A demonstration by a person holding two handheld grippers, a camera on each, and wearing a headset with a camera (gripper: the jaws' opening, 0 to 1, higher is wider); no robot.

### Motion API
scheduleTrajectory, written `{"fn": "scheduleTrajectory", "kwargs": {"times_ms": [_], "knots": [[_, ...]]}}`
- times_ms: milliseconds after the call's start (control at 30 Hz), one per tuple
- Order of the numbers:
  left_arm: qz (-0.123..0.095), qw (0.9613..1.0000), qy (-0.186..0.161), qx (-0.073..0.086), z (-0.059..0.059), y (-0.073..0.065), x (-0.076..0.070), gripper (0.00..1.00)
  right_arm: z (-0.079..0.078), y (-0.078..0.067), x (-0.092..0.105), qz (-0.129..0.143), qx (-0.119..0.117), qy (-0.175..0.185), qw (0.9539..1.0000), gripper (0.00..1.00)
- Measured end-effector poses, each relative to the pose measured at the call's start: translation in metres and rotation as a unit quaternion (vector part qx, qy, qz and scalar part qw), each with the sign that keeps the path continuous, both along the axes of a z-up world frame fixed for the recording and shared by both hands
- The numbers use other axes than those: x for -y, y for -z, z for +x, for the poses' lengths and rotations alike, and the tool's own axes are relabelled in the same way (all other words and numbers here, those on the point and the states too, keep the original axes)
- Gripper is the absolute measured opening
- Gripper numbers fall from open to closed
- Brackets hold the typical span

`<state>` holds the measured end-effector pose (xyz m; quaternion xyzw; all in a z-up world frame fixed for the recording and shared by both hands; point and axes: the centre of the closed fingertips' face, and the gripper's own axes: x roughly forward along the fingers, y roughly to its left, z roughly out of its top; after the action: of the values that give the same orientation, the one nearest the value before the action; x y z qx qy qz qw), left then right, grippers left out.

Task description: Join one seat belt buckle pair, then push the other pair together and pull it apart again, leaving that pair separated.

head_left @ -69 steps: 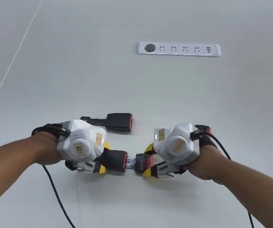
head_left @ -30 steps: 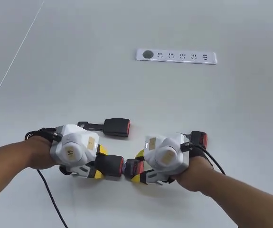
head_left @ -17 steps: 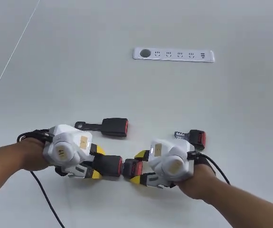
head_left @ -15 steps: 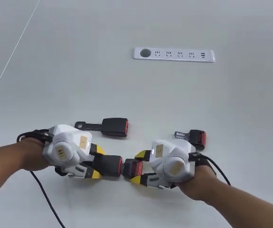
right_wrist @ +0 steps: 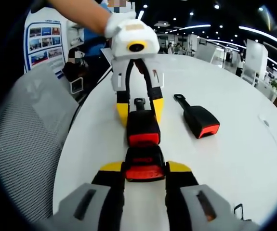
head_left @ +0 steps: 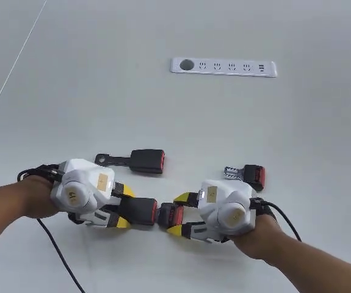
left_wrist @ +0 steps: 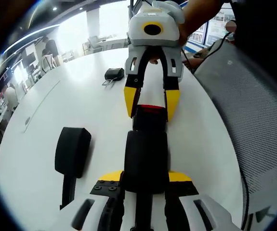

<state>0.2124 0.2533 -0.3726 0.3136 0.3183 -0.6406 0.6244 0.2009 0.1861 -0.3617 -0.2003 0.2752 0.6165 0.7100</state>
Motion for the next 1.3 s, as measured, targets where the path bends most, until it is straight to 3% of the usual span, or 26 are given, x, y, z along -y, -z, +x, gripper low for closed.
{"fn": "scheduleTrajectory", "kwargs": {"times_ms": [267,367,467,533,633,667,700,767,833,967,1033,1167,1300], "knots": [[-0.001,1.0,-0.003,-0.003,-0.001,0.0,0.001,0.33,-0.001,0.001,-0.001,0.006,-0.006,0.003,1.0,0.31],[0.011,0.9999,0.005,0.004,-0.002,0.0,0.002,0.33,-0.003,0.0,-0.002,0.003,-0.012,0.003,0.9999,0.31],[0.022,0.9994,-0.024,-0.008,-0.002,0.0,0.003,0.35,-0.003,0.001,-0.002,-0.003,-0.013,0.001,0.9999,0.32],[0.027,0.9996,-0.013,0.001,-0.003,0.0,0.004,0.35,-0.005,0.001,-0.002,-0.008,-0.018,0.0,0.9998,0.33],[0.038,0.9991,-0.016,0.002,-0.003,0.001,0.005,0.36,-0.003,0.0,-0.002,-0.025,0.0,0.006,0.9997,0.35],[0.036,0.9991,-0.023,0.005,-0.002,0.001,0.006,0.37,0.0,0.0,-0.001,-0.033,0.008,0.016,0.9993,0.41],[0.035,0.9991,-0.018,0.017,-0.002,0.0,0.007,0.42,0.001,-0.003,-0.002,-0.029,0.011,0.019,0.9993,0.48],[0.027,0.9994,-0.02,0.009,-0.007,-0.004,0.011,0.58,0.005,-0.008,-0.002,-0.022,0.013,0.034,0.9991,0.67],[0.008,0.9993,-0.037,0.003,-0.008,-0.01,0.016,0.73,0.009,-0.014,0.002,-0.017,0.027,0.041,0.9987,0.73],[0.006,0.9981,-0.052,0.033,0.004,-0.018,0.012,0.75,0.013,-0.02,0.013,-0.011,0.019,0.06,0.9979,0.72],[-0.011,0.9973,-0.064,0.035,0.009,-0.028,0.014,0.76,0.018,-0.025,0.022,-0.013,0.02,0.072,0.9971,0.72],[-0.018,0.9956,-0.073,0.056,0.022,-0.039,0.012,0.78,0.024,-0.036,0.035,-0.003,0.023,0.084,0.9962,0.72],[-0.02,0.9945,-0.084,0.06,0.035,-0.046,0.009,0.78,0.035,-0.04,0.057,-0.007,0.025,0.093,0.9953,0.72]]}}
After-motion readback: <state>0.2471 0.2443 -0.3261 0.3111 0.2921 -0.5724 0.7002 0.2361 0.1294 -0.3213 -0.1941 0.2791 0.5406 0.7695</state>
